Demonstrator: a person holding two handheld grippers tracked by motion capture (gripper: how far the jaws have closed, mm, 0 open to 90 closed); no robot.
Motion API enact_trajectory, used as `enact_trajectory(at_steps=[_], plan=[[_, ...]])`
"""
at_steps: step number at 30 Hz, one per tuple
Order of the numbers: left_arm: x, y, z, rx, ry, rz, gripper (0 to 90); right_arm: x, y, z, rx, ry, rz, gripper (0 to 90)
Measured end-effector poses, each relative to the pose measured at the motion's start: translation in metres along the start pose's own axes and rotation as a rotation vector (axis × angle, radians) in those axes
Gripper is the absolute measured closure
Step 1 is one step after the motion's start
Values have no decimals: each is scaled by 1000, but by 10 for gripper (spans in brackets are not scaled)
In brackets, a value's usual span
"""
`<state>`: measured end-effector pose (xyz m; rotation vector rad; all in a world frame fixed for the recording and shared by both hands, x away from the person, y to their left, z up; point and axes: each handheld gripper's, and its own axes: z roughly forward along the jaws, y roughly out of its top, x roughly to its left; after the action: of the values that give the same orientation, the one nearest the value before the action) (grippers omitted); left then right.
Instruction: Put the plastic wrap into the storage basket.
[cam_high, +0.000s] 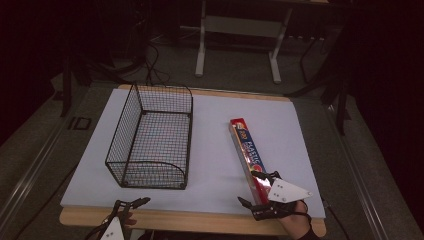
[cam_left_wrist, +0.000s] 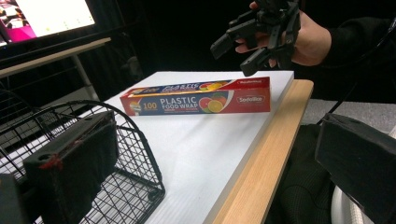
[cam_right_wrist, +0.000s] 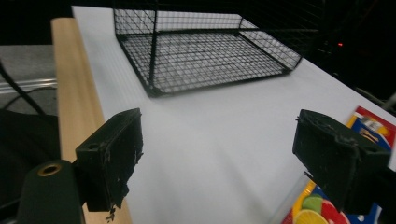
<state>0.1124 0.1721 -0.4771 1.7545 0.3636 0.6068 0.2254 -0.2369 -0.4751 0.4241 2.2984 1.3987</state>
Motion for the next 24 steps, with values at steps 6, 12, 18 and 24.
enact_trajectory(at_steps=[6, 12, 18, 24], plan=[[-1, 0, 0, 0, 0, 4, 1, 0, 3, 0, -11, 20, -15, 159], [-1, -1, 1, 1, -2, 5, 1, 2, 7, 1, -2, 33, -37, 160], [-2, -2, 3, 9, -19, 6, 1, 0, 10, 0, 50, 21, 15, 145], [-2, -2, 3, 1, -22, 2, 1, -7, 12, 1, 62, -10, 26, 135]])
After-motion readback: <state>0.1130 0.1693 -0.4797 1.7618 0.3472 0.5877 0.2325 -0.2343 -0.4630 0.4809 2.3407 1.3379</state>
